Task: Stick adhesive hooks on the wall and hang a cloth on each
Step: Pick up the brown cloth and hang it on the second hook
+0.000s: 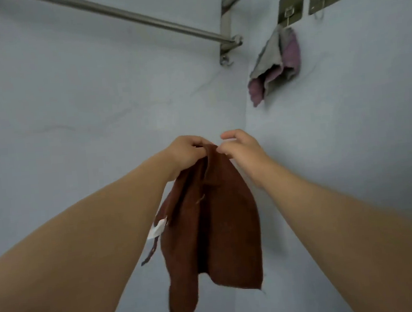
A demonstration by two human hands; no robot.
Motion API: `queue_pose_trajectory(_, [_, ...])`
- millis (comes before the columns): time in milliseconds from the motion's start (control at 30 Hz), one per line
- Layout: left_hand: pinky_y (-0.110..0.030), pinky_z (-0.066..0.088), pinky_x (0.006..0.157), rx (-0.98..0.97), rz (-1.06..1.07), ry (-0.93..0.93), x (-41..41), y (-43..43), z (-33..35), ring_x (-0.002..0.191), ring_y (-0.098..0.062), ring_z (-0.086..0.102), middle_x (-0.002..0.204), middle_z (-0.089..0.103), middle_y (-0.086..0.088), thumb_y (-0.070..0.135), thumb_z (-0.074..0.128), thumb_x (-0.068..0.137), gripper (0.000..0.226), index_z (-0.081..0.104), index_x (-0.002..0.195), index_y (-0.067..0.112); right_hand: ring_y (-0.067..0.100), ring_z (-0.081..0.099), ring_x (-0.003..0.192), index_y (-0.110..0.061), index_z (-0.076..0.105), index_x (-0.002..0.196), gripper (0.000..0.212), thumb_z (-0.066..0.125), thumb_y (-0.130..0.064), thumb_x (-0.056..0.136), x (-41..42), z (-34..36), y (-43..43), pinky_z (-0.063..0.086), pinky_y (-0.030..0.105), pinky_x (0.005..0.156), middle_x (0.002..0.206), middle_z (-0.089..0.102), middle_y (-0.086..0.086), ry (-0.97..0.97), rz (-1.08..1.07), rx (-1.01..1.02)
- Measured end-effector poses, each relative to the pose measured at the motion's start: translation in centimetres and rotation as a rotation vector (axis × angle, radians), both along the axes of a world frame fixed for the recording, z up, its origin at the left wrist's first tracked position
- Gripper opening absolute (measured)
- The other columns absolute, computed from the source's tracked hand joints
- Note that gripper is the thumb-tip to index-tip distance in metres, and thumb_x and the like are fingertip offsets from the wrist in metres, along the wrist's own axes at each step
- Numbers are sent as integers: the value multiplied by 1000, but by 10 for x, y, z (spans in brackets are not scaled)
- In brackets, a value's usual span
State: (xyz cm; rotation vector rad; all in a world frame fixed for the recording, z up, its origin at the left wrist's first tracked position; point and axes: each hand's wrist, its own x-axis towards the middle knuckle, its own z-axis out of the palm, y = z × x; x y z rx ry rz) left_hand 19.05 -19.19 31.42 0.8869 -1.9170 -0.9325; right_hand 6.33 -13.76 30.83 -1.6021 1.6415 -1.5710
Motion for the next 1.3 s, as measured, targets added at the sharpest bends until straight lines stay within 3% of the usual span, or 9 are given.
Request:
queue_pose_trajectory(133, [-21, 53, 68, -15, -95, -1, -47, 13, 23, 73, -17, 61, 79, 63, -4, 5, 60, 86, 11, 66, 86, 14, 17, 57, 95, -18, 46, 127, 48, 58, -9, 82, -26, 22, 23, 42, 18, 68, 112, 60, 7, 101, -23, 49])
queue_pose_trajectory(267, [-22, 54, 64, 27, -293, 90, -70, 13, 60, 67, -16, 61, 77, 63, -7, 7, 64, 85, 9, 59, 83, 14, 21, 59, 76, -23, 54, 104, 30, 55, -4, 80, -54, 54, 36, 48, 29, 67, 86, 62, 6, 184, -193, -74])
queue_pose_trajectory(367, [-19, 54, 61, 40, -458, 120, -81, 11, 95, 66, -11, 62, 79, 60, -2, -2, 63, 83, 21, 53, 82, 17, 10, 40, 53, -27, 50, 80, 27, 47, 0, 81, -68, 91, 44, 28, 22, 49, 63, 45, -4, 218, -303, -246])
queue_pose_trajectory(533, [-16, 51, 52, -15, -614, -15, -86, 1, 148, 56, -7, 60, 61, 56, 4, -12, 52, 83, 36, 42, 68, 19, 7, 32, 45, -25, 45, 70, 33, 34, 4, 82, -80, 150, 60, 23, 18, 39, 59, 39, -4, 305, -435, -420])
queue_pose_trajectory(733, [-17, 44, 49, -123, -574, 259, -97, -11, 198, 61, -12, 48, 67, 46, 0, -5, 49, 87, 37, 38, 64, 21, 12, 44, 58, -25, 49, 63, 42, 30, 12, 70, -87, 203, 79, 33, 15, 43, 69, 49, -4, 547, -624, -472])
queue_pose_trajectory(833, [-23, 47, 59, -375, -388, 369, -118, -18, 214, 65, -15, 54, 77, 56, -3, -2, 53, 87, 32, 49, 67, 22, 14, 46, 50, -18, 60, 71, 39, 33, 10, 75, -86, 215, 79, 37, 11, 41, 69, 51, 0, 724, -782, -421])
queue_pose_trajectory(1000, [-24, 39, 96, -785, -58, 328, -164, -29, 226, 115, -22, 54, 124, 60, -5, 11, 54, 89, 24, 67, 108, 19, 32, 55, 103, -11, 54, 122, 40, 35, 0, 89, -99, 225, 63, 45, 36, 90, 127, 46, 14, 959, -1069, -289])
queue_pose_trajectory(1167, [-30, 40, 94, -859, -15, 220, -200, -38, 229, 117, -28, 51, 132, 49, -11, 17, 51, 91, 32, 57, 123, 15, 32, 53, 94, -5, 50, 121, 33, 43, -2, 89, -107, 222, 50, 43, 35, 75, 131, 36, 13, 1171, -1245, -101])
queue_pose_trajectory(1300, [-29, 41, 81, -815, -11, 259, -199, -38, 230, 104, -28, 57, 119, 58, -11, 19, 54, 85, 17, 64, 98, 16, 31, 50, 86, -6, 54, 110, 24, 46, -6, 87, -101, 220, 43, 36, 33, 69, 126, 39, 13, 1185, -1310, -73])
